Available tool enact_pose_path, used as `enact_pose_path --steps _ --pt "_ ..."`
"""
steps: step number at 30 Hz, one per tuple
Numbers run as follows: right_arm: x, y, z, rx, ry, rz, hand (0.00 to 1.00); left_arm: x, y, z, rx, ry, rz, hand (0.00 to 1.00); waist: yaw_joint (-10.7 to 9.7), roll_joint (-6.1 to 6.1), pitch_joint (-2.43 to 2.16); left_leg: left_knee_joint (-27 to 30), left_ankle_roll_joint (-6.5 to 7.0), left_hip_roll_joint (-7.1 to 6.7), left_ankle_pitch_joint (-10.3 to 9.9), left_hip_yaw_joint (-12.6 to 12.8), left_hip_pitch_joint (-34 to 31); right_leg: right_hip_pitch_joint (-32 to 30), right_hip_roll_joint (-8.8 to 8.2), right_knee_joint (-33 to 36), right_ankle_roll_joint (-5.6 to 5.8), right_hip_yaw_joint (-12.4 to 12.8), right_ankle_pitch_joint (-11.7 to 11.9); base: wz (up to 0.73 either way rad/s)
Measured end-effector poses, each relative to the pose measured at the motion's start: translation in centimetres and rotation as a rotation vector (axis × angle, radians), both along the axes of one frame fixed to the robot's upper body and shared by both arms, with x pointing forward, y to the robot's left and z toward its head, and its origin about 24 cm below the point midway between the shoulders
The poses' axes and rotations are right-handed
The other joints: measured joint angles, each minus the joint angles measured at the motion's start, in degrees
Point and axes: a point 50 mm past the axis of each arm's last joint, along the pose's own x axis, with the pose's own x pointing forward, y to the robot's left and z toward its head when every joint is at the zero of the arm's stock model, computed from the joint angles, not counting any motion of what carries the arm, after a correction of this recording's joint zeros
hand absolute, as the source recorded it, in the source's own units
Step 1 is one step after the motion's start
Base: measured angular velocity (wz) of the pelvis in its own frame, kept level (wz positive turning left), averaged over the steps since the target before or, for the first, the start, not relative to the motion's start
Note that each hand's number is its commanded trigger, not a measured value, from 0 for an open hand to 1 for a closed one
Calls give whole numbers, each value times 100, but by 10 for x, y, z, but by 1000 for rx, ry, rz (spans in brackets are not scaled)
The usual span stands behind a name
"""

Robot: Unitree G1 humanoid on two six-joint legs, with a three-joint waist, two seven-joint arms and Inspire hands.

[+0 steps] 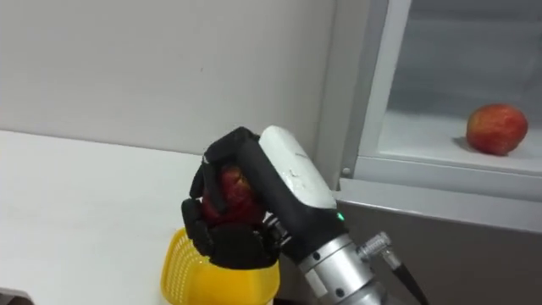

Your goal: Retrieve from the upper fridge

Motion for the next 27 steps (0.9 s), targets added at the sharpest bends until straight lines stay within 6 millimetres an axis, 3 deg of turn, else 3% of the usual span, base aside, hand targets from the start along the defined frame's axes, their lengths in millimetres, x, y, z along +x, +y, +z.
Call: enact_pose_path --steps 5,11,17,23,27 --pt "25 -4 -21 -88 89 -72 100 9 5 2 6 -17 -5 0 230 -115 21 143 3 -34 0 -130 -182 -75 -33 31 1 -125 0 14" --pt "40 -14 -48 -139 215 -138 100 5 9 3 12 -1 -2 0 404 -262 -6 176 10 -58 4 -310 -287 -124 -67 79 12 -398 -9 14" --pt "51 -35 -80 -256 332 -234 100 1 11 3 8 18 1 0 625 -318 -17 188 11 -95 6 -467 -301 -86 -81 84 34 -436 -23 14" --pt "52 -42 -81 -267 320 -279 100 -12 19 4 27 54 17 0 630 -414 21 204 12 -119 6 -548 -303 -47 -74 70 42 -445 -28 7" --pt "53 -45 -85 -250 322 -307 100 -11 20 5 29 53 14 0 634 -414 38 260 22 -126 -4 -568 -340 -36 -80 67 42 -554 -28 5"
